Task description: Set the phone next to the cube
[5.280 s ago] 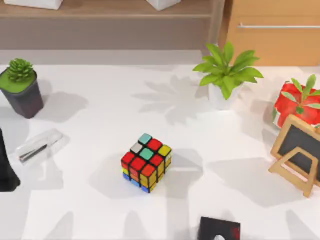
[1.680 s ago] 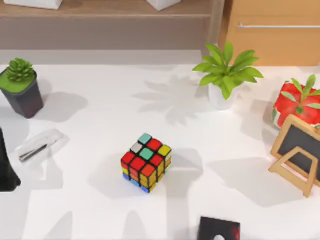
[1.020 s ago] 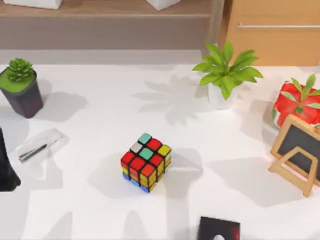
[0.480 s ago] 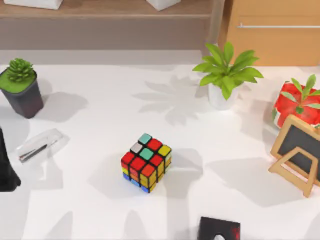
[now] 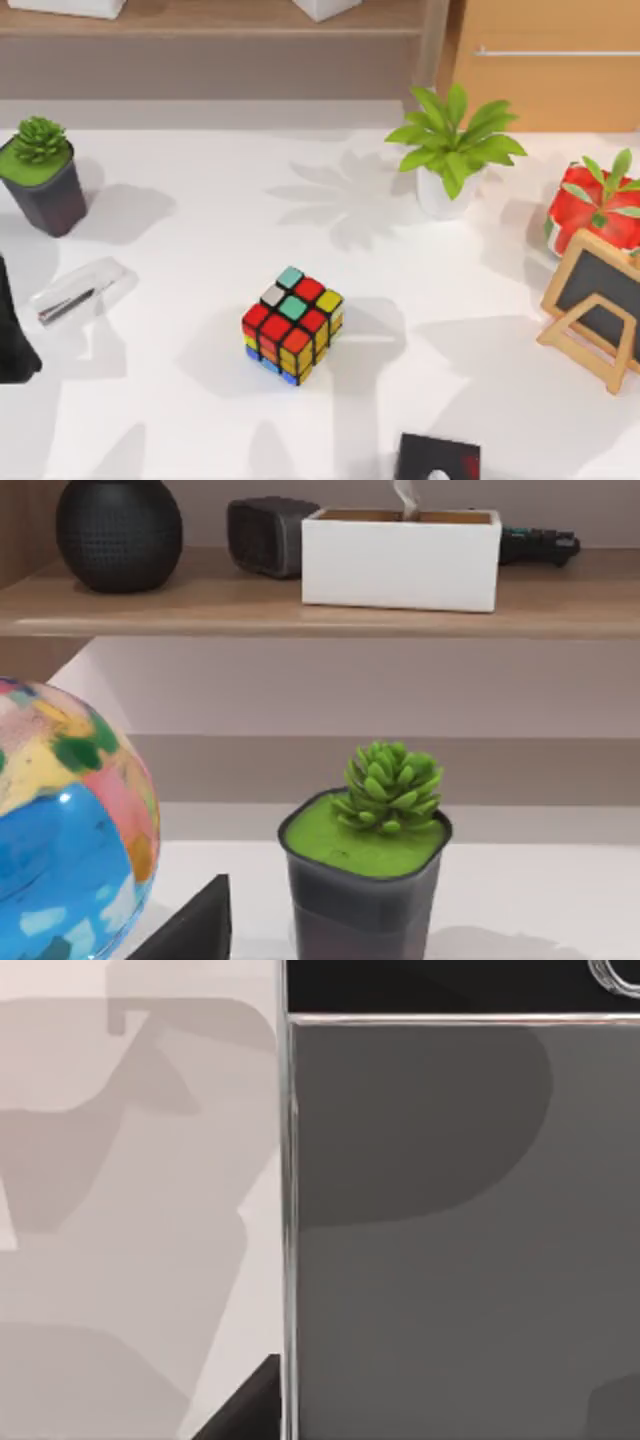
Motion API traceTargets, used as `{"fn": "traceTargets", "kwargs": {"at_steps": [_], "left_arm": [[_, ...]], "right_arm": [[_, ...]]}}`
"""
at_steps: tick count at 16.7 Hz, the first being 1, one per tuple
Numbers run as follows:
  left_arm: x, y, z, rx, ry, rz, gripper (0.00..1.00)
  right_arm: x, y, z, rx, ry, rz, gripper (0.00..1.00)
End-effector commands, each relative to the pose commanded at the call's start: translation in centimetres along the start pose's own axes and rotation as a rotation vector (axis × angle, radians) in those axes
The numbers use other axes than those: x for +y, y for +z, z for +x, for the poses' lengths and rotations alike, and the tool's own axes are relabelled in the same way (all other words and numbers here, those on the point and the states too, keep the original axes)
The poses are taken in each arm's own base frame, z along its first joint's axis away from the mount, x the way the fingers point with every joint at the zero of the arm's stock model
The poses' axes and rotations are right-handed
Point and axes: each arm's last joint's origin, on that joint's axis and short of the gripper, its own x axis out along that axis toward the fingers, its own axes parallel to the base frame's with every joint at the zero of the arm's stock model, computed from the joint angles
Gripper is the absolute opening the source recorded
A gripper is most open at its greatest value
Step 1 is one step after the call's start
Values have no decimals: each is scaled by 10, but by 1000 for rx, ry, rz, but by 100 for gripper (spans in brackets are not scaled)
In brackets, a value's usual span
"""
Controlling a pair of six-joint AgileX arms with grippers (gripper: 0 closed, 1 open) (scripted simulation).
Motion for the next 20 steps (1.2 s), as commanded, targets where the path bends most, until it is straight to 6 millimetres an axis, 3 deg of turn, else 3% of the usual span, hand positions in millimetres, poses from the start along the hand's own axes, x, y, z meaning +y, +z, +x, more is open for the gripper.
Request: {"fn": "traceTargets", "kwargs": {"at_steps": [6, 11, 15, 20], "left_arm": [[0, 0, 0, 0, 0, 0, 100], [0, 0, 0, 0, 0, 0, 100], [0, 0, 0, 0, 0, 0, 100], [0, 0, 0, 0, 0, 0, 100]], "right_arm": [[90, 40, -47, -131, 117, 103, 0], [176, 53, -71, -127, 248, 148, 0], [245, 48, -71, -44, 298, 142, 0], [317, 25, -47, 114, 252, 92, 0]]}}
